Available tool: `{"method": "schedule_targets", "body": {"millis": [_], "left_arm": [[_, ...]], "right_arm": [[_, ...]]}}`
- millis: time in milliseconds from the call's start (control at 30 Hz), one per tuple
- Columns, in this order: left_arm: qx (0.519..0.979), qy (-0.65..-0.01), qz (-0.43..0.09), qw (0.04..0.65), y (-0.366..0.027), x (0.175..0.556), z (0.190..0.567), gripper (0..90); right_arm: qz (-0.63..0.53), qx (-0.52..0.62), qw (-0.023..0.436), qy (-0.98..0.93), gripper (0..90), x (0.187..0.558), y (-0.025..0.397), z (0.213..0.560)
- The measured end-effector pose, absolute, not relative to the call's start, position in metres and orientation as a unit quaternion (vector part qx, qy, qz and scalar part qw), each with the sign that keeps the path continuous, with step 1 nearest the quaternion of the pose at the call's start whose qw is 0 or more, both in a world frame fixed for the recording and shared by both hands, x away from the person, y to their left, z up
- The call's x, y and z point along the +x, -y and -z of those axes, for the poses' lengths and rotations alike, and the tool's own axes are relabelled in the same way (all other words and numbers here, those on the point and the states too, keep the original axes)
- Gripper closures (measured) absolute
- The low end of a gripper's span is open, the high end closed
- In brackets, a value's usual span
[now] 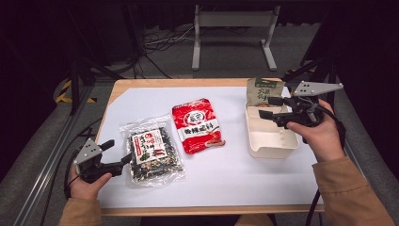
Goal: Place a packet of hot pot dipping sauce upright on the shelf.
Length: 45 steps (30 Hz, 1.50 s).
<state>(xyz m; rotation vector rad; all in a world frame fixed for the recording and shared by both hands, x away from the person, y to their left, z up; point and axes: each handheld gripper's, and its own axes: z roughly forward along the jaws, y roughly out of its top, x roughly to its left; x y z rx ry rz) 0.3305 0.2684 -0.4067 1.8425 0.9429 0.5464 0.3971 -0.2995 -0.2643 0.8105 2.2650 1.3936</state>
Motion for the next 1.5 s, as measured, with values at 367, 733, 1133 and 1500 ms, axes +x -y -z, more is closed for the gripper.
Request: {"method": "schedule_targets", "body": {"millis": [367,733,1133,1500], "left_arm": [[0.765,-0.396,-0.208,0.463,-0.256,0.331,0.396,15.2],[0.775,-0.404,-0.189,0.447,-0.232,0.339,0.388,18.0],[0.803,-0.381,-0.154,0.432,-0.207,0.357,0.365,19.1],[0.804,-0.370,-0.144,0.442,-0.182,0.387,0.352,19.1]], "right_arm": [[-0.500,0.281,0.179,-0.799,33.3,0.380,0.291,0.291],[-0.499,0.280,0.166,-0.803,33.9,0.368,0.282,0.319],[-0.497,0.273,0.169,-0.806,33.9,0.360,0.278,0.338],[-0.501,0.273,0.172,-0.803,34.0,0.354,0.281,0.345]]}}
